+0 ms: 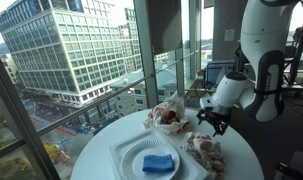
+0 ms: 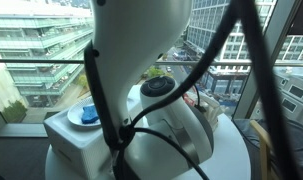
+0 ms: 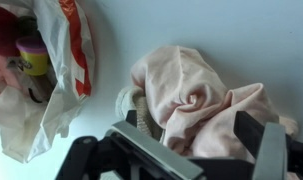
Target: Fold the clothes, then place them into the plastic
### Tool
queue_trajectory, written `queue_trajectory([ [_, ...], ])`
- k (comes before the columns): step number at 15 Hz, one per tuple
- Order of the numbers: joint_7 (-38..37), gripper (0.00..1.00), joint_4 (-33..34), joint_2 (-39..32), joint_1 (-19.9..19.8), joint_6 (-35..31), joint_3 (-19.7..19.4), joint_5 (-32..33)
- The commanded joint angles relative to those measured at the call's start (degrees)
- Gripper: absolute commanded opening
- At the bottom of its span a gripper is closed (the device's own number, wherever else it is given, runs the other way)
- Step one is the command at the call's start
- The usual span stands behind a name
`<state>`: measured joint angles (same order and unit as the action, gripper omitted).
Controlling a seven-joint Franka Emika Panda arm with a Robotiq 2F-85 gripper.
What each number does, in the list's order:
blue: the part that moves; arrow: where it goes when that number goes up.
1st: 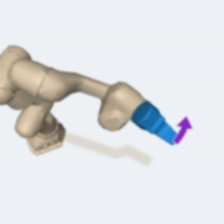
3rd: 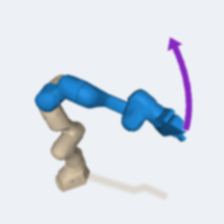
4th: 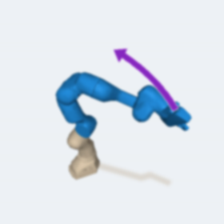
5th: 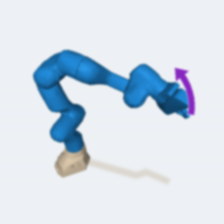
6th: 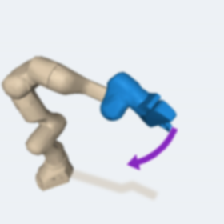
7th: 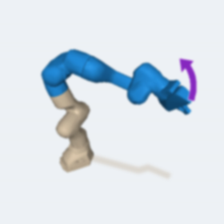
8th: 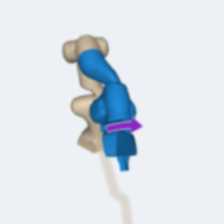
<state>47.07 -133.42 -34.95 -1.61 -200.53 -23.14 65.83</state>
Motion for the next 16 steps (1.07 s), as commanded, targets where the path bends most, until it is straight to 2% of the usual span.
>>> queue_trajectory([
  [1,3.77,1.0,-1.73,-0.67,4.43,-0.78,-0.9,1.01],
  [3,2.94,1.0,-2.64,-2.01,4.37,1.16,1.43,4.1],
  [4,3.97,1.0,-2.94,-2.5,5.91,2.06,0.92,4.57],
  [6,7.7,1.0,-2.64,-3.35,11.09,2.25,-2.33,2.61],
  [12,14.5,1.0,-0.34,-8.55,23.57,-4.28,-10.03,-8.23],
  [16,14.16,1.0,0.68,-13.29,24.83,-3.49,-8.7,-10.45],
])
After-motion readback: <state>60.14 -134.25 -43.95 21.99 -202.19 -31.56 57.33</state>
